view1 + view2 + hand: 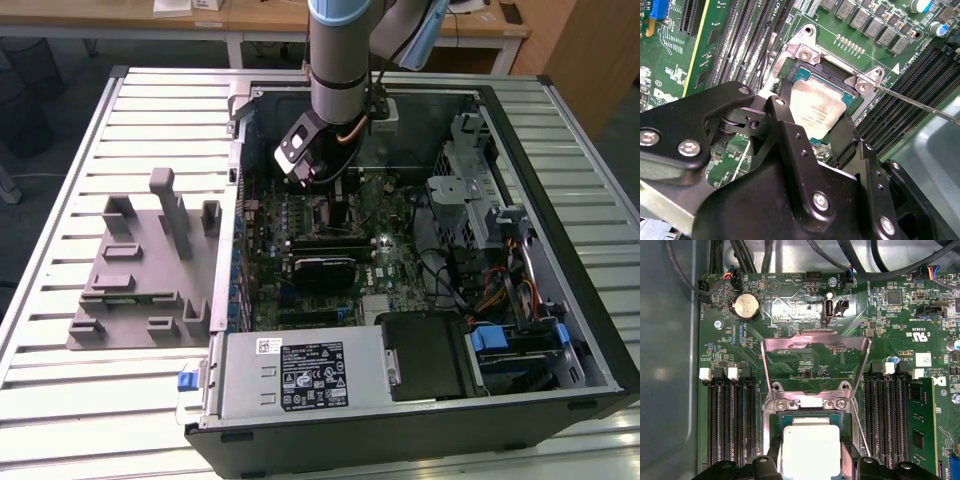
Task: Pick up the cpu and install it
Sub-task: 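Place the cpu into insertion slot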
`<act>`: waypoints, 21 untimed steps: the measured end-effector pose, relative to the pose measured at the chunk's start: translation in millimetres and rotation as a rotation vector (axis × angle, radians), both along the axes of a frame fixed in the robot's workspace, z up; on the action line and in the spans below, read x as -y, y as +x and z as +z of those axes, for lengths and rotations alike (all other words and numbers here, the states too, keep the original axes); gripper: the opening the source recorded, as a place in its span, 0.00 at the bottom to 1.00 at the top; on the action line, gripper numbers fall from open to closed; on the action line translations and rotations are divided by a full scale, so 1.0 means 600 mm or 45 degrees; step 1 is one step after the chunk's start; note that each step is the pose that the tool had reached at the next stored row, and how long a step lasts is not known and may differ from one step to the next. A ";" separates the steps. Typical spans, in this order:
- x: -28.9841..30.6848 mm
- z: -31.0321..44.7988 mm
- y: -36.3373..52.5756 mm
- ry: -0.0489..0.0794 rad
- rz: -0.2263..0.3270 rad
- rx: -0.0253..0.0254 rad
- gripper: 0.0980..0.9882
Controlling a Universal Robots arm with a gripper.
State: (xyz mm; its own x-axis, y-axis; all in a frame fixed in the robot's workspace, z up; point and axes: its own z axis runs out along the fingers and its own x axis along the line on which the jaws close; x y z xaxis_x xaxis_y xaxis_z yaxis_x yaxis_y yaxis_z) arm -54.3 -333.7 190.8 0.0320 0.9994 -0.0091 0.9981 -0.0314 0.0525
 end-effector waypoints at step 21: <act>0.0000 0.005 -0.002 0.000 0.000 0.0000 0.59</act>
